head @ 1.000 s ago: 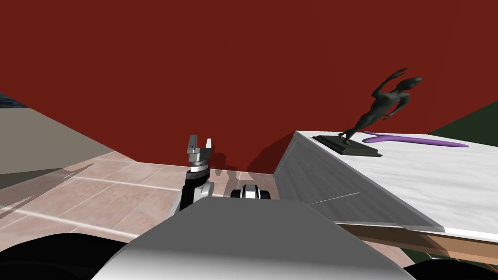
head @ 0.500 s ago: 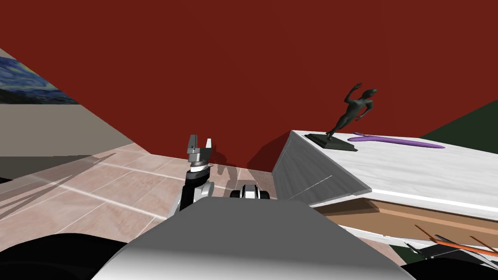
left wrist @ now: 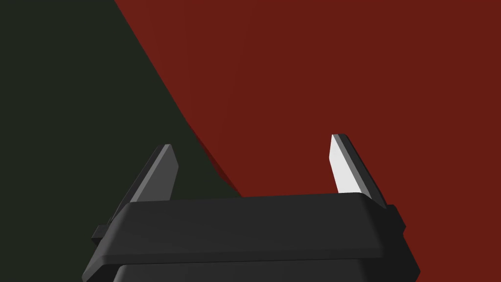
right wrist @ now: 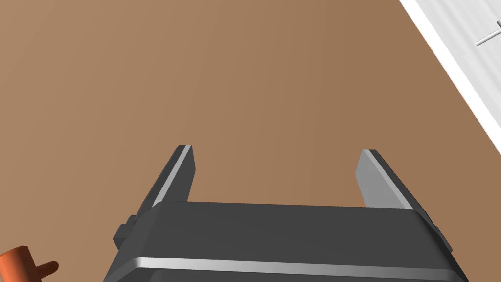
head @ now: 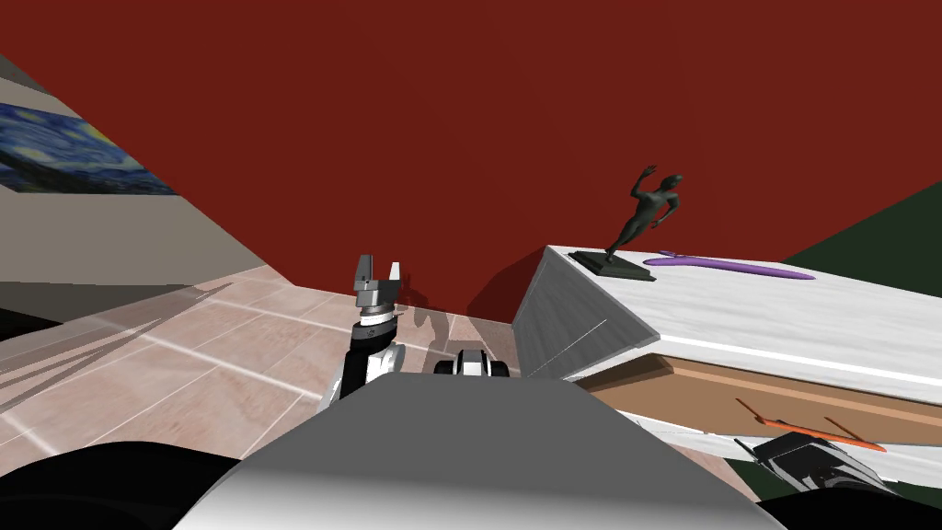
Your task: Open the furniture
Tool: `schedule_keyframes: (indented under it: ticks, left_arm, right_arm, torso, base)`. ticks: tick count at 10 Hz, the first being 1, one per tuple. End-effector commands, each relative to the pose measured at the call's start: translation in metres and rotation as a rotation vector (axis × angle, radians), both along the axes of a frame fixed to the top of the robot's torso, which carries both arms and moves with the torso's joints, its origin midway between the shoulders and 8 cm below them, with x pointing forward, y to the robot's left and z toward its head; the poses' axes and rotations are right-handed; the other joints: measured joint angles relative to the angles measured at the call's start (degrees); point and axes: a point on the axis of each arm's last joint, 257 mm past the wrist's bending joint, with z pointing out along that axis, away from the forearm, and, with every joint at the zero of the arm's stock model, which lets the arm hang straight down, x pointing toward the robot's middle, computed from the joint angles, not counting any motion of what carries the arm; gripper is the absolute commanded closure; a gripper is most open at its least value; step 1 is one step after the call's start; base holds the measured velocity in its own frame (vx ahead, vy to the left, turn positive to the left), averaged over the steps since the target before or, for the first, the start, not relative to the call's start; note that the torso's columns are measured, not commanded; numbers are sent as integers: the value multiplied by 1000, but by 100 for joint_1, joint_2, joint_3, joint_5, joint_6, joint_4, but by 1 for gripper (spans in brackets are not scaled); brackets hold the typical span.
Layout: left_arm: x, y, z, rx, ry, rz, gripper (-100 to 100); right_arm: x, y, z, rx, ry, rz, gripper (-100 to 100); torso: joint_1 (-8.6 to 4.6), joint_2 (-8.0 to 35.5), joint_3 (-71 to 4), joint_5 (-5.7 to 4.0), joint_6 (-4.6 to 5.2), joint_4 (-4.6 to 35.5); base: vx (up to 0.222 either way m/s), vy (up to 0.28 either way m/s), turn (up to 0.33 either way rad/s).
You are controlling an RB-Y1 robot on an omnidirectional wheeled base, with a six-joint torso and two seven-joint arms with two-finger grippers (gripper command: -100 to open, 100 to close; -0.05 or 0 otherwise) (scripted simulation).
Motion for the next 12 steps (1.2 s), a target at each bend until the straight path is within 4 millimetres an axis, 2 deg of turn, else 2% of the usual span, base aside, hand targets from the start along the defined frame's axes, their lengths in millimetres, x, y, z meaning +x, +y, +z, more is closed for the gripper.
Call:
schedule_keyframes:
  ticks: [1, 2, 3, 4, 5, 6, 7, 12]
  left_arm:
    - [0, 0, 0, 0, 0, 0, 0]
    - [0, 0, 0, 0, 0, 0, 0]
    - [0, 0, 0, 0, 0, 0, 0]
    - [0, 0, 0, 0, 0, 0, 0]
    - [0, 0, 0, 0, 0, 0, 0]
    - [0, 0, 0, 0, 0, 0, 0]
    - [0, 0, 0, 0, 0, 0, 0]
    - [0, 0, 0, 0, 0, 0, 0]
  right_arm:
    - [33, 9, 2, -17, -25, 55, -100]
    - [57, 21, -1, -48, -42, 103, -100]
    - [57, 21, -1, -48, -42, 103, -100]
    - [57, 21, -1, -49, -41, 102, -100]
    - [80, 33, -3, -82, -59, 147, -100]
    - [74, 29, -4, -84, -51, 136, -100]
    - [81, 34, -2, -81, -61, 149, -100]
    - [81, 34, -2, -81, -61, 149, -100]
  torso:
    - [-8, -1, 7, -10, -16, 4]
    - [-25, -29, -9, -7, 3, -5]
    - [-33, -35, -16, -4, -51, 0]
    - [-49, -48, -19, -14, -38, -5]
    - [-29, -67, -34, -14, -12, -16]
    - [-51, -50, -20, -22, -36, -9]
    - [-36, -56, -23, -26, -44, -9]
    - [-21, -71, -35, -11, -53, -11]
  base:
    - [-68, -35, 47]
    - [-134, -48, 142]
    - [-162, -62, 64]
    - [-63, -40, 19]
    - [-139, -66, 98]
    - [-134, -80, 103]
    - [-68, -21, 28]
    - [8, 1, -5]
